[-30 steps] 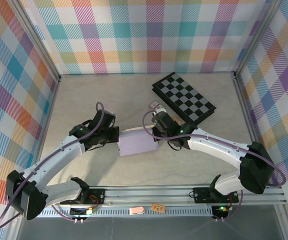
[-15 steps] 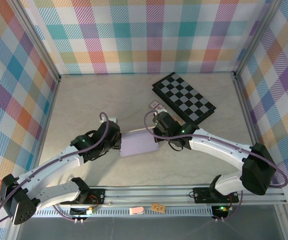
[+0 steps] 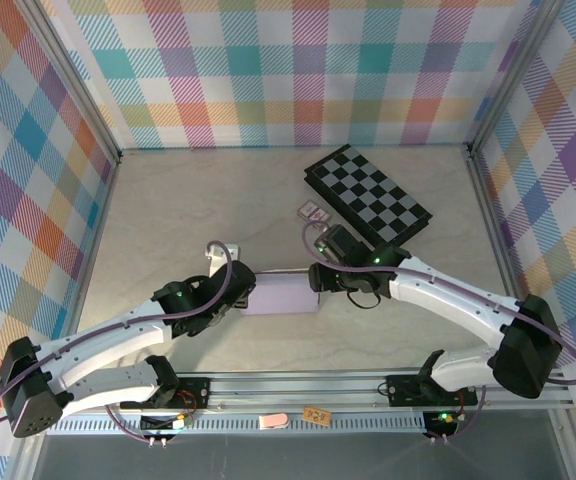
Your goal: Fold the paper box
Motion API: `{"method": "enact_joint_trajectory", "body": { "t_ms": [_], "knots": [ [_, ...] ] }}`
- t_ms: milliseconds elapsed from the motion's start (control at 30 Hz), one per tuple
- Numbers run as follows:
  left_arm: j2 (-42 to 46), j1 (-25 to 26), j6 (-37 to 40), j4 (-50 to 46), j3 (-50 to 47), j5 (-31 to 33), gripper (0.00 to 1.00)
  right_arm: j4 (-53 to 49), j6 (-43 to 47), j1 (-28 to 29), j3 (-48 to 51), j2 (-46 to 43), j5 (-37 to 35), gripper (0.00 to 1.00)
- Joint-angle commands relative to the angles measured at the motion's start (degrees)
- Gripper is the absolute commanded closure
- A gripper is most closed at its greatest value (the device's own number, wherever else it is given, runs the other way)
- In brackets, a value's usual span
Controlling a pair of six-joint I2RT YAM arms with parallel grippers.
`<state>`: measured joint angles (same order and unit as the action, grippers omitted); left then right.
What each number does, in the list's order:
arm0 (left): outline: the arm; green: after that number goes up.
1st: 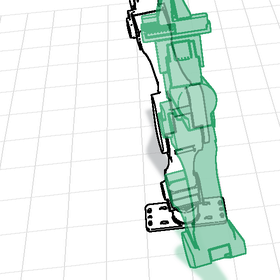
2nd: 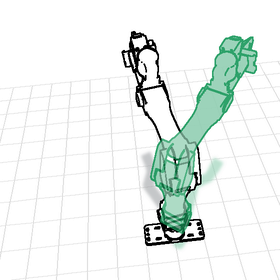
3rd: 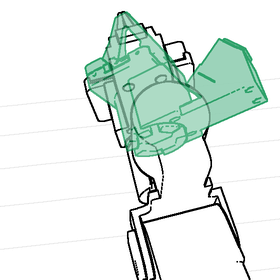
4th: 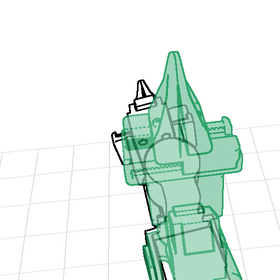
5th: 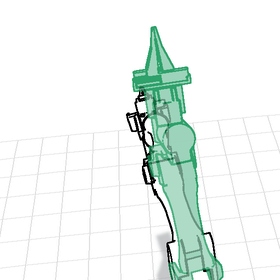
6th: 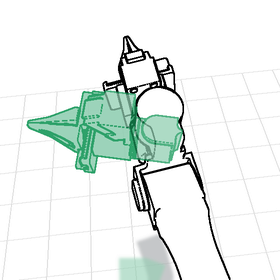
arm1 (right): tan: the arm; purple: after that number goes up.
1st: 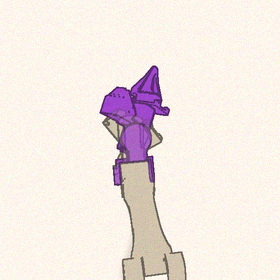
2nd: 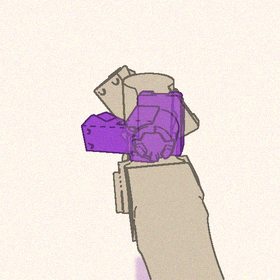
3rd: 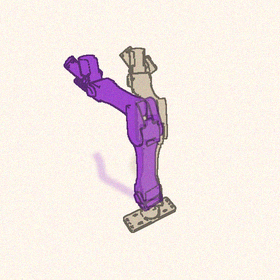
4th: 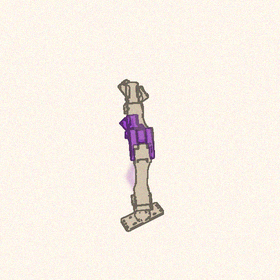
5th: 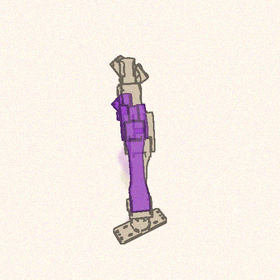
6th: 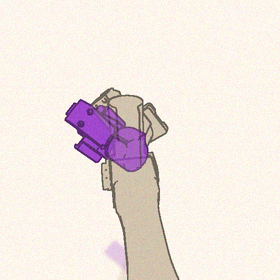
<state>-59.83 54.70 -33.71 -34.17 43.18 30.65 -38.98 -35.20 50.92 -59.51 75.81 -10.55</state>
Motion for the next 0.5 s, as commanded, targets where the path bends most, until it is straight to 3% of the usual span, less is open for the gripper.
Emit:
{"method": "enact_joint_trajectory", "body": {
  "t_ms": [0, 300, 467],
  "knots": [
    [-3.4, 2.6, -2.0, -6.0, -2.3, -5.2, 1.0, -1.7, -4.4, 0.2, -0.9, -1.6, 10.5, 0.41],
    [-4.2, 4.6, -4.4, -6.6, -2.1, -3.6, 1.0, -1.0, -9.0, -0.3, -1.0, -5.8, 15.6, 0.38],
    [-4.5, 5.3, -5.5, -7.0, -1.9, -3.1, 1.0, -1.5, -17.8, -2.4, -0.7, -10.2, 14.9, 0.25]
  ]
}}
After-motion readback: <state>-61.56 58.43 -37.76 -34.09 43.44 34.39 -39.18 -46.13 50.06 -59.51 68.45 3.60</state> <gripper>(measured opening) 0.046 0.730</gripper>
